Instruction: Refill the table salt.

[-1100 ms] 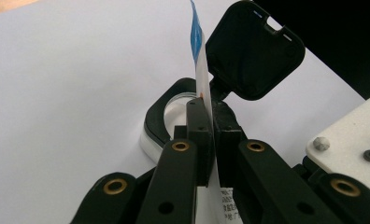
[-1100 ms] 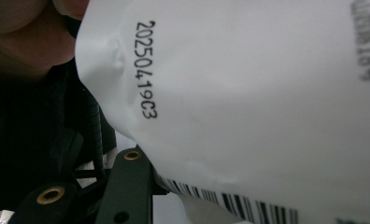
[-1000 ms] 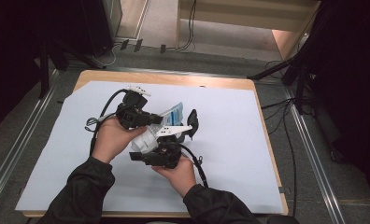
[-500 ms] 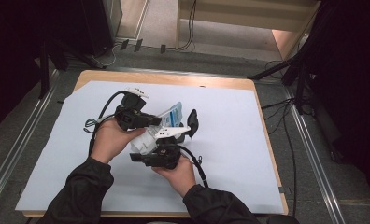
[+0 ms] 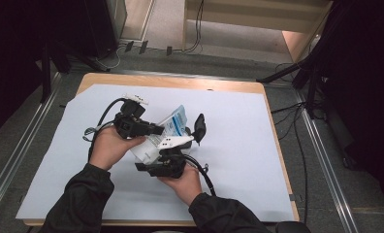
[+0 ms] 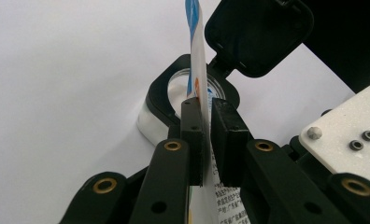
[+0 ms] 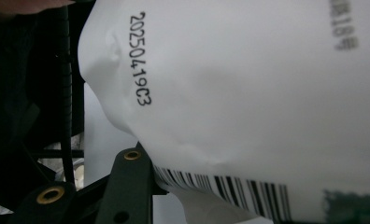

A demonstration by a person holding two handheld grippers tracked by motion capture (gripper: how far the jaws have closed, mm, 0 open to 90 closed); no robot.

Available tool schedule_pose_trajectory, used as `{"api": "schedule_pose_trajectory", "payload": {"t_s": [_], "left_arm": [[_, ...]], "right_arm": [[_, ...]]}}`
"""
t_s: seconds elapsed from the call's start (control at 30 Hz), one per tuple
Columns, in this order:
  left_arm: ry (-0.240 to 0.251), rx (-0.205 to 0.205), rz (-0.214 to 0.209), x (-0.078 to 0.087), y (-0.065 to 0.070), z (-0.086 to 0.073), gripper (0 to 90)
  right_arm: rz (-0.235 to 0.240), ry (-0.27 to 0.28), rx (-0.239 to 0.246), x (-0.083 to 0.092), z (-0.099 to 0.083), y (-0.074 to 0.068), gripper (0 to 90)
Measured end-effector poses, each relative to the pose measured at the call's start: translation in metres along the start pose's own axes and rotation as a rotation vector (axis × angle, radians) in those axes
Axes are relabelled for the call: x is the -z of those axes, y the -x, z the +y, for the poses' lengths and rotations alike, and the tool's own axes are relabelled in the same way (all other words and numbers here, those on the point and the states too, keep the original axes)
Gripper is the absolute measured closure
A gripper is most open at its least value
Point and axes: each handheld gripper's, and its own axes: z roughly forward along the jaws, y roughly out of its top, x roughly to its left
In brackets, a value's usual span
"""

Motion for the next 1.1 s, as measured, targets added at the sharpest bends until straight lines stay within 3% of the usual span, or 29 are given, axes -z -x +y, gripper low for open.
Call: {"api": "schedule_pose_trajectory", "payload": {"t_s": [0.37, 0.63, 0.87, 1.1], "left_arm": [[-0.001, 0.020, -0.038, -0.005, -0.007, -0.004, 81.9], [-0.005, 0.009, -0.037, -0.012, -0.007, -0.004, 81.2], [-0.011, -0.001, -0.039, -0.013, -0.007, -0.002, 88.5], [-0.002, 0.000, -0.054, -0.006, -0.009, -0.003, 89.9]], "right_arm": [[-0.025, -0.024, 0.029, -0.005, -0.009, 0.001, 64.7], [-0.021, -0.038, 0.049, -0.007, -0.011, -0.001, 64.7], [-0.018, -0.036, 0.038, -0.006, -0.013, 0.000, 64.1], [-0.030, -0.031, 0.010, -0.003, -0.016, 0.005, 62.6]]}}
